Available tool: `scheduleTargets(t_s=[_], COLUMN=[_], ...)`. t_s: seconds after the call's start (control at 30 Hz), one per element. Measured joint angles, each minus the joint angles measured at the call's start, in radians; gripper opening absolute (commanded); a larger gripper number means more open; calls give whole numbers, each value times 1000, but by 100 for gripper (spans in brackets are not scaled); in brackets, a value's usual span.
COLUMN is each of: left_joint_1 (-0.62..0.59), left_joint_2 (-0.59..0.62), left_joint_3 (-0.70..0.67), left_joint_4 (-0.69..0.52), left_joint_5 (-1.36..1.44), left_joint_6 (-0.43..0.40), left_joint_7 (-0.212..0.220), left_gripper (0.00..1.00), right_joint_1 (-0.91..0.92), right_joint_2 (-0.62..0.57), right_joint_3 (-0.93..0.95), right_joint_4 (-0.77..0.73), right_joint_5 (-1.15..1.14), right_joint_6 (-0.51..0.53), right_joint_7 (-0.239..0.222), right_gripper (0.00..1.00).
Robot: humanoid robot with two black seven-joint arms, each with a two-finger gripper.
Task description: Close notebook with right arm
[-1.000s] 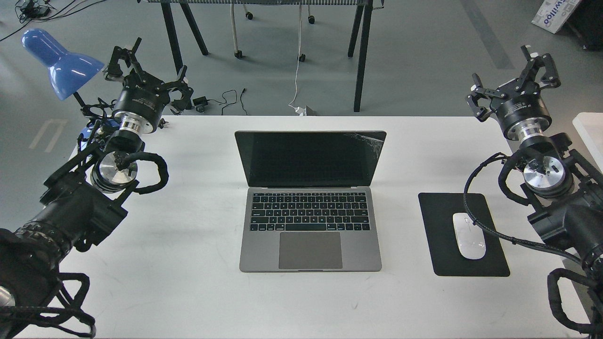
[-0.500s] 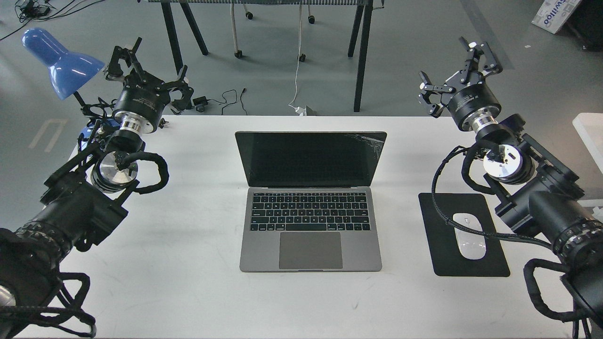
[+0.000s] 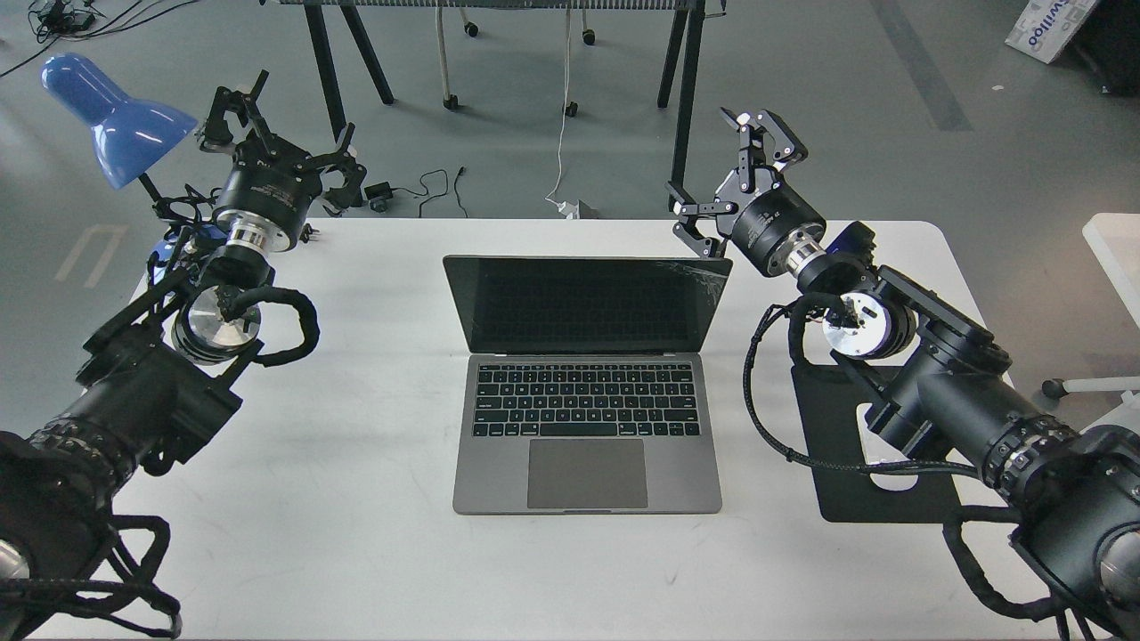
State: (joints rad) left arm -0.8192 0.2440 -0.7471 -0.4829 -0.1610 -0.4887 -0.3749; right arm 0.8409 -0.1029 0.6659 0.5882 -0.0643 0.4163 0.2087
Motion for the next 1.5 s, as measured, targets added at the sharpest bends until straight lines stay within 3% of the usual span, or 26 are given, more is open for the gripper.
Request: scheduleTargets(t_s=[0.23,0.53,0.9,1.3,1.5], left_joint_1=[0,0,2,2,2], left_joint_2=[0,0,1,0,0], left_joint_3=[0,0,0,0,0], left_joint_4=[0,0,0,0,0], left_joint_5=[0,0,0,0,0], left_joint_6=[0,0,0,0,0], left_joint_7=[0,0,-1,-1,0], left_gripper=[100,100,100,100,100], right_joint_1=[-107,-214,-284,-298,-290], right_joint_2=[-142,-229,-255,-244,-244], right_joint_3=[-112,-210,-324,-295,-41], right_joint_4=[216,361,374,365,375], right_joint_5=[-6,-76,-316,-369,-362], right_joint_6=[1,2,-1,-13,0], right_joint_7=[-1,2,12,12,20], right_gripper=[100,100,100,100,100])
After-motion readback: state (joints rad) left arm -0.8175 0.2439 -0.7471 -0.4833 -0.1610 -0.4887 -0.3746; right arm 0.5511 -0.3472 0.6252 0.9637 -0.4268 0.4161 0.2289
